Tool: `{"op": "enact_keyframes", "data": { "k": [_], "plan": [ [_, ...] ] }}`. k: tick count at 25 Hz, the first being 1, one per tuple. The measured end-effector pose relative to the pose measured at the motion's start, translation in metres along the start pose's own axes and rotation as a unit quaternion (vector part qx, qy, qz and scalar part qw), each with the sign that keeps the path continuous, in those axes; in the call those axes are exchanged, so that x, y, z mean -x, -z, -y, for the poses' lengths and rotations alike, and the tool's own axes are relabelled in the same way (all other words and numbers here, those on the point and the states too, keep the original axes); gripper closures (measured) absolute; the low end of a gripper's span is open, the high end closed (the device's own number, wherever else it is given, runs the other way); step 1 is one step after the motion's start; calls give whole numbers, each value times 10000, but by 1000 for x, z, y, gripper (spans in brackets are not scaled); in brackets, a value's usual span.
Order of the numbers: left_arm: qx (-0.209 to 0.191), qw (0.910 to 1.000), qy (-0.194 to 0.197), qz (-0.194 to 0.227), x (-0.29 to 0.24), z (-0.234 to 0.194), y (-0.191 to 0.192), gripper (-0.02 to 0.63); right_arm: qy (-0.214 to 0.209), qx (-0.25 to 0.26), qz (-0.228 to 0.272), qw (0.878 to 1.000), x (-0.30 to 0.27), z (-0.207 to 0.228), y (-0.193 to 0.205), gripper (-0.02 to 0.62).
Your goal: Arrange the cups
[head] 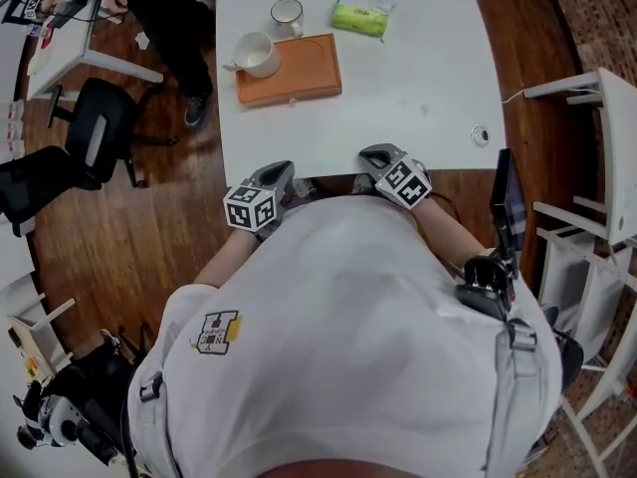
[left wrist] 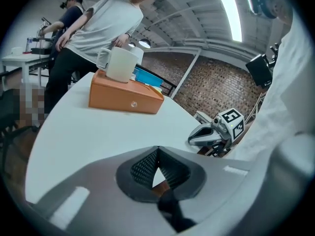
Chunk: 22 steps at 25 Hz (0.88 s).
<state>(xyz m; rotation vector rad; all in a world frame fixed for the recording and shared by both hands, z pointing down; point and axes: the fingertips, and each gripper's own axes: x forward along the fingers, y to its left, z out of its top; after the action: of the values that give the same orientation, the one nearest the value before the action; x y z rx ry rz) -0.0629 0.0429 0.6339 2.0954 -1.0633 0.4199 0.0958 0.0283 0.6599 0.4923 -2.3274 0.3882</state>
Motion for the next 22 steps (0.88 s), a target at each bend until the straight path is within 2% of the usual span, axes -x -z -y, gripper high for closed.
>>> {"op": "enact_keyframes", "data": {
  "k": [10,22],
  "plan": [
    [-17,9999,-148,25,-1,-5,-6,606,-2,90,44,9999,-5,4,-7,595],
    [-145,9998,-103,-61,-10,-11,-7,606,58,50,71,9999,-12,8,-5,595]
  ]
}}
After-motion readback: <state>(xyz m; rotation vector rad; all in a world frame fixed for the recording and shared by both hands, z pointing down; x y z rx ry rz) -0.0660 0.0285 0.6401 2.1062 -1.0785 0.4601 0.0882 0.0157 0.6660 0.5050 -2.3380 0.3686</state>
